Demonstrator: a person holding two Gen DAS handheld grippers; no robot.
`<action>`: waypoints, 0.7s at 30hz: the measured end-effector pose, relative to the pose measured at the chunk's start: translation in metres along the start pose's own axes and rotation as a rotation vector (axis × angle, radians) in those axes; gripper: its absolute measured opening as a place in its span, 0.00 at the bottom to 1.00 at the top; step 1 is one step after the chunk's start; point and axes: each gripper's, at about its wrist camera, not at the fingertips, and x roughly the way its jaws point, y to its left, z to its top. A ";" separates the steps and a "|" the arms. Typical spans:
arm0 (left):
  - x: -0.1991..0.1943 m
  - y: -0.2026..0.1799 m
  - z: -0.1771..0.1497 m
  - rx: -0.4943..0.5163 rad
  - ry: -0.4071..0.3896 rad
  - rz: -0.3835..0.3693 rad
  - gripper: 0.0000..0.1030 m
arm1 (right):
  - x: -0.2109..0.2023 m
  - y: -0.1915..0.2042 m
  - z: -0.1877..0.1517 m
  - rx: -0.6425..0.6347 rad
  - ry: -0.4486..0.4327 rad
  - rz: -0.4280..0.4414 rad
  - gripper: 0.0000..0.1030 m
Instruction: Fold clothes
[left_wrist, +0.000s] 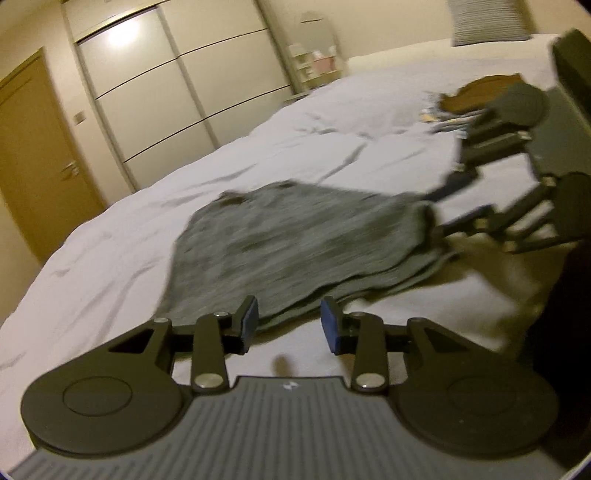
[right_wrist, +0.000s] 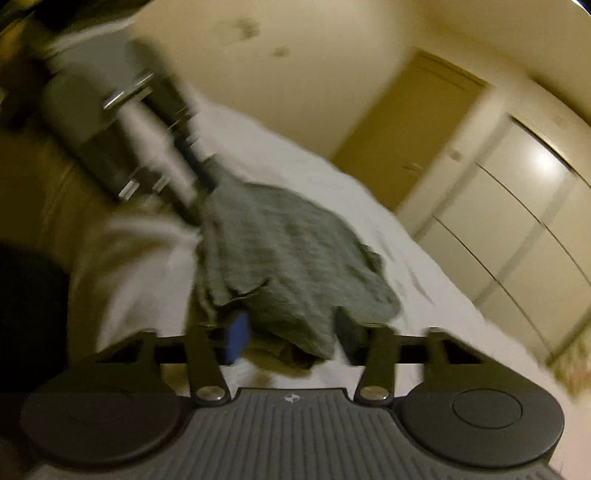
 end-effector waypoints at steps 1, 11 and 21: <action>0.001 0.006 -0.003 -0.013 0.011 0.014 0.32 | 0.002 0.003 0.000 -0.026 0.009 0.018 0.23; 0.003 0.033 -0.018 0.130 0.078 0.110 0.46 | 0.000 0.013 -0.010 -0.106 0.041 0.057 0.24; 0.031 0.017 -0.056 0.797 0.103 0.204 0.49 | -0.002 0.040 -0.008 -0.226 0.047 -0.006 0.60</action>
